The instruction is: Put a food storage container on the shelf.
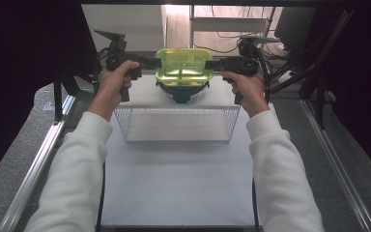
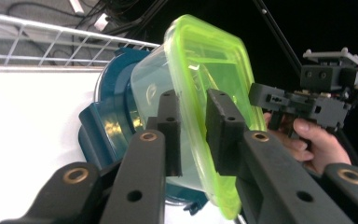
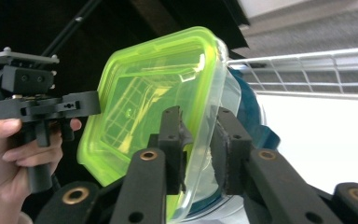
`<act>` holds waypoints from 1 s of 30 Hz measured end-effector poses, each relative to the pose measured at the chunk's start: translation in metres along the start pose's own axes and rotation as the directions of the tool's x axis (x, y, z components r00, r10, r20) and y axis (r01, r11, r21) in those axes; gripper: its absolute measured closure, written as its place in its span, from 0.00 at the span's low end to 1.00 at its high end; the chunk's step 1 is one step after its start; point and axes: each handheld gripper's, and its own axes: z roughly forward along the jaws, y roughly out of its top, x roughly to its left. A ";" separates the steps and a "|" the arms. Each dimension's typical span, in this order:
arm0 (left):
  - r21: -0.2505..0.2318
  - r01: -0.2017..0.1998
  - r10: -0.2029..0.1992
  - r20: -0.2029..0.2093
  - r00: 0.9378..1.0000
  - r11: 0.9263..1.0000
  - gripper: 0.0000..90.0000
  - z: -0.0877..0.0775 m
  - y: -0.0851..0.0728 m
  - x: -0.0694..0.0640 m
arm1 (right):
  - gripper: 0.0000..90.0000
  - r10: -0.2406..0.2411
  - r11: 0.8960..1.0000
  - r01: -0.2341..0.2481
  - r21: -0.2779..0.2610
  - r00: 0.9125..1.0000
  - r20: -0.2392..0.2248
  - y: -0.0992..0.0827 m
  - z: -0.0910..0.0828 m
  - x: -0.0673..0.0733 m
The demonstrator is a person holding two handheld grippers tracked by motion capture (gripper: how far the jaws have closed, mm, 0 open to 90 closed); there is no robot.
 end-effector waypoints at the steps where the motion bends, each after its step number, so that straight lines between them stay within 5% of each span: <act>1: -0.002 0.009 -0.009 0.006 1.000 1.000 0.84 0.001 0.001 0.002 | 0.80 0.030 1.000 -0.030 0.000 1.000 -0.003 0.001 0.002 -0.002; 12: -0.031 0.033 -0.032 0.017 0.999 0.999 0.78 0.007 0.000 0.011 | 0.76 0.080 0.997 -0.080 0.008 0.996 -0.029 0.002 0.007 -0.010; 14: -0.043 0.018 -0.018 -0.002 1.000 0.999 0.73 0.007 -0.001 0.010 | 0.64 0.065 0.998 -0.065 -0.003 0.997 -0.040 0.002 0.007 -0.009; 18: -0.100 -0.022 0.016 -0.060 0.998 0.995 0.42 0.002 -0.001 0.008 | 0.34 0.022 0.998 -0.024 -0.064 0.999 -0.035 0.002 0.005 -0.007; 22: -0.118 -0.083 0.075 -0.071 0.995 0.990 0.27 -0.009 -0.005 0.003 | 0.25 -0.042 0.992 0.034 -0.119 0.997 -0.068 0.000 -0.010 -0.004; 26: -0.150 -0.173 0.160 -0.092 0.983 0.974 0.23 -0.025 -0.022 -0.010 | 0.23 -0.123 0.986 0.116 -0.117 0.991 -0.059 -0.008 -0.028 0.002; 30: -0.124 -0.244 0.231 -0.112 0.967 0.962 0.23 -0.040 -0.044 -0.015 | 0.23 -0.206 0.974 0.201 -0.102 0.978 -0.044 -0.022 -0.049 0.005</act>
